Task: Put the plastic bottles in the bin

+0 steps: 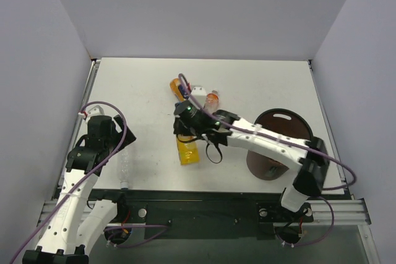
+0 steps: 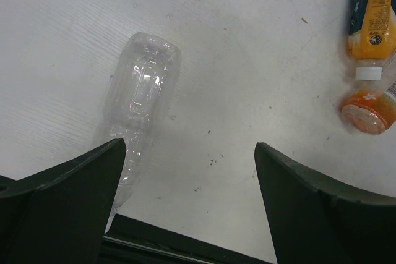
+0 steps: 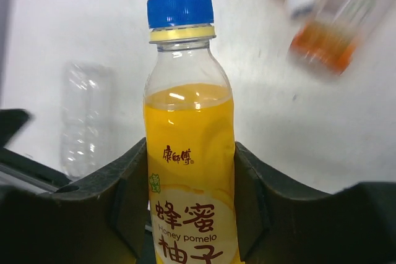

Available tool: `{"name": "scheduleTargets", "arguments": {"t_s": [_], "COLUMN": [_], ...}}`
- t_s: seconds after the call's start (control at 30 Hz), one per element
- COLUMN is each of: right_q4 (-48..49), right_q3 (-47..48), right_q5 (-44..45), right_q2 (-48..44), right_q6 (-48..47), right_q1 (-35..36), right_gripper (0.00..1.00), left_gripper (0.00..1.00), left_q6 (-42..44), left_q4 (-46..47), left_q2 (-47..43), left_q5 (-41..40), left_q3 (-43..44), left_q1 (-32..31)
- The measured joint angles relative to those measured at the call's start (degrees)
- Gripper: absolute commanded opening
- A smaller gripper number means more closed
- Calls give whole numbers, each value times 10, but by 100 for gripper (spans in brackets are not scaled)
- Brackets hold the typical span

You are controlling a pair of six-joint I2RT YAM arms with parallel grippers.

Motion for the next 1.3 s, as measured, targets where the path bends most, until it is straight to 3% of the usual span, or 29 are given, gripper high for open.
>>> {"name": "scheduleTargets", "arguments": {"t_s": [0.27,0.47,0.67,0.77,0.83,0.87,0.93,1.0,1.3], "right_q4": [56,131,194,186,164,151,125,93,-24], "right_q3": [42,-20,-101,-146,-170,-180,-198,-214,-229], "right_q5": [287,463,564,586,595,599,606,610,611], "right_q2": [-285,-381,-413,-429,-441,-447,-460,-474,-518], "right_q6": [-250,-386,-481,-479,-457,-443,-414,-385,-287], "right_q1": [1,-59,-83,-88,-88,-88,-88,-88,-88], "right_gripper": [24,25,27,29,35,54,74,82,84], "left_gripper": [97,97,97,97,97,97,97,97,95], "left_q6": [0,0,-2,-4,-5,-6,-6,-7,-34], "left_q4": [0,0,1,1,1,1,1,1,-14], "left_q2": [6,6,8,12,12,12,13,19,127], "left_q5": [0,0,0,0,0,0,0,-1,-65], "left_q3": [0,0,-3,-4,-4,-4,-4,-4,-1], "left_q1": [-1,-3,-4,-4,-4,-4,-4,-4,-6]}}
